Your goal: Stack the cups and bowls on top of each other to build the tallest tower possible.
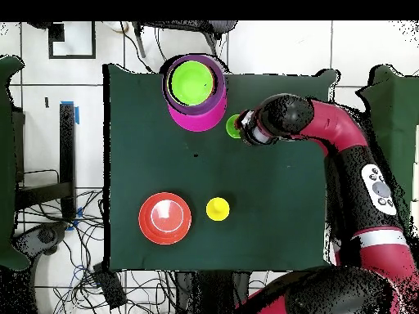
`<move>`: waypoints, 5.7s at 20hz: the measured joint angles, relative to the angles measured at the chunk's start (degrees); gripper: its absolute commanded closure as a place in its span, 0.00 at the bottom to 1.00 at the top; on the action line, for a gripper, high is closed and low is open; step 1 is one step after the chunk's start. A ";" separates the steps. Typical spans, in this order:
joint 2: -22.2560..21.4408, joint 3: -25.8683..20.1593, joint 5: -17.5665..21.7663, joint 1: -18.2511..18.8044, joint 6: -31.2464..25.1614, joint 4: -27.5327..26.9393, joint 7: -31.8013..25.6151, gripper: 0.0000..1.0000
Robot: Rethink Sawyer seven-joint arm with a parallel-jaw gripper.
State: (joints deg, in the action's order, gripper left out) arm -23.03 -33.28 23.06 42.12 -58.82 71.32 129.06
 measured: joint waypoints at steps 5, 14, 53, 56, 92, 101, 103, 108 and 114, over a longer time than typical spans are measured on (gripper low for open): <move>0.02 0.00 0.21 0.00 -0.10 -1.00 0.00 0.00; -0.17 0.16 0.51 0.02 -0.10 -0.83 0.00 0.00; 4.61 0.88 3.46 0.15 6.56 -0.54 0.00 0.00; 5.46 0.91 3.53 0.15 7.60 -0.53 0.00 1.00; -7.57 1.21 2.26 -2.92 5.88 1.20 0.00 1.00; -8.86 1.21 1.39 -7.34 -1.73 -3.39 0.00 1.00; -8.88 1.20 1.39 -7.96 -3.12 -4.47 0.00 1.00; -9.19 1.19 1.39 -9.15 -6.10 -7.21 0.00 1.00; -9.66 1.19 1.38 -9.09 -6.20 -8.10 0.00 1.00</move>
State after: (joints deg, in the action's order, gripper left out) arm -32.68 -32.09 24.44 33.03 -65.02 63.22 129.06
